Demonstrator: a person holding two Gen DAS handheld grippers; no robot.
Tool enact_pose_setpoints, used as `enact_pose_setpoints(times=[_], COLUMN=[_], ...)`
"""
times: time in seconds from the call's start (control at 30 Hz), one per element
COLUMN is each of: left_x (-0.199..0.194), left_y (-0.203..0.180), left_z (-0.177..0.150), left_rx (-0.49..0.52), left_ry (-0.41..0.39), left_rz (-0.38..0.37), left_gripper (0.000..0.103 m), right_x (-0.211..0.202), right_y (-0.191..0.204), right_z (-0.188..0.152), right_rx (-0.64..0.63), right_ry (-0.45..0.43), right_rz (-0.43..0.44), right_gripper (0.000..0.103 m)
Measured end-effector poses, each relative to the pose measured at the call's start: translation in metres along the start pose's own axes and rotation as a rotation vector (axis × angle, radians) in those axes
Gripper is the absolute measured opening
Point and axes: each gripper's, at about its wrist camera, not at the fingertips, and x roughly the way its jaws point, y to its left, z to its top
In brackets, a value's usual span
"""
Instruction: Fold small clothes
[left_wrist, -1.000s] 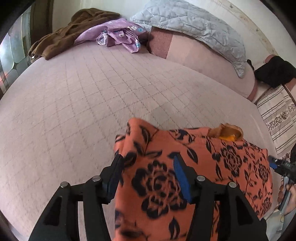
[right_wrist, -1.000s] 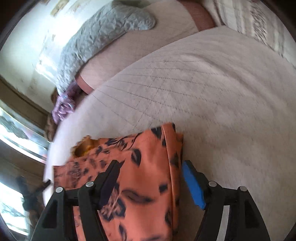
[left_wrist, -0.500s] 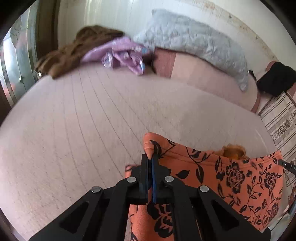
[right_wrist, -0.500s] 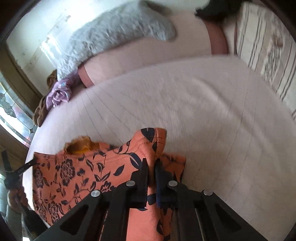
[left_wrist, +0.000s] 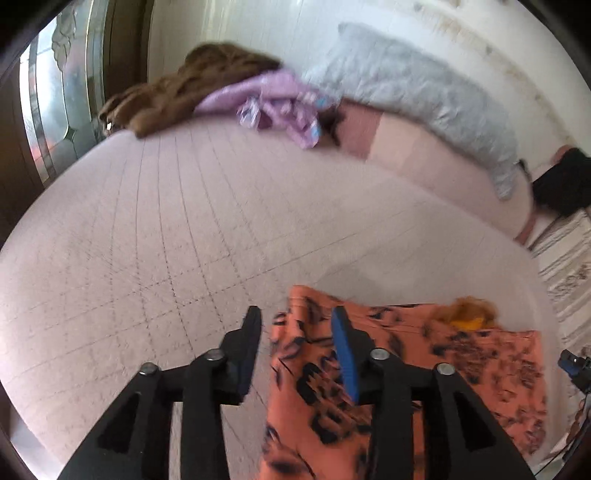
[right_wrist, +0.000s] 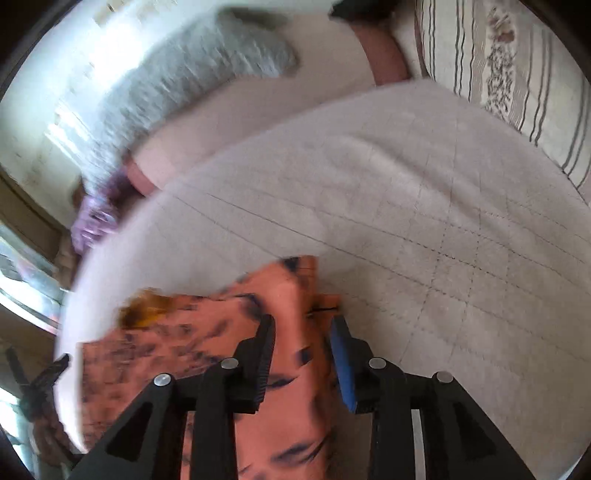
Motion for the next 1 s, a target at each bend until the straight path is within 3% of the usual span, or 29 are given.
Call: enact_pose_setpoints(times=[0.07,0.1,0.13,0.27,0.33,0.37,0.4,0.43,0.5,0.63,0.7,0.83,1.0], left_x=[-0.025,-0.03,-0.036,-0.033,-0.01,0.001,0.009,0.005,-0.004,-0.016,-0.018,-0.012,-0.012], left_y=[-0.015,-0.024,-0.033,-0.057,-0.061,-0.062,-0.061,-0.062,-0.064,-0.066,-0.07,-0.077,-0.086], left_z=[-0.015,-0.02,-0.03,-0.072,-0.093,-0.105,-0.114,-0.118,-0.116,-0.101,-0.1,-0.108,-0.112], left_rx=[0.014,0.028,0.046,0.083,0.109,0.125,0.146,0.169,0.171,0.118,0.11,0.106,0.103], left_ry=[-0.036,-0.043,-0.045,0.019,0.113,0.16,0.188,0.15,0.132,0.096,0.082,0.13,0.131], left_rz=[-0.036,-0.052,-0.07,-0.119,-0.096,-0.078,-0.051,-0.046,-0.029,-0.069,-0.075,-0.094,-0.11], left_gripper=[0.056,0.058,0.059,0.061,0.061,0.061,0.061,0.061,0.061,0.064,0.065,0.065,0.065], right_x=[-0.029,-0.039,-0.045,-0.033,-0.014,-0.003,0.001,-0.004,-0.019,-0.05,-0.053,-0.039,-0.036], right_y=[0.013,0.021,0.028,0.043,0.026,0.005,-0.014,-0.024,-0.039,-0.045,-0.051,-0.06,-0.063], right_z=[-0.013,-0.022,-0.031,-0.083,-0.107,-0.125,-0.139,-0.147,-0.16,-0.181,-0.19,-0.201,-0.189], right_rx=[0.016,0.017,0.015,0.071,0.158,0.251,0.343,0.39,0.457,0.456,0.504,0.595,0.647], right_ry=[-0.029,-0.041,-0.047,0.038,0.082,0.103,0.092,0.057,0.031,0.007,0.022,0.042,-0.037], right_rz=[0.108,0.155,0.198,0.384,0.354,0.276,0.287,0.311,0.323,0.268,0.262,0.302,0.345], right_gripper=[0.06,0.08,0.083,0.083,0.08,0.078,0.061,0.056,0.058,0.08,0.08,0.08,0.078])
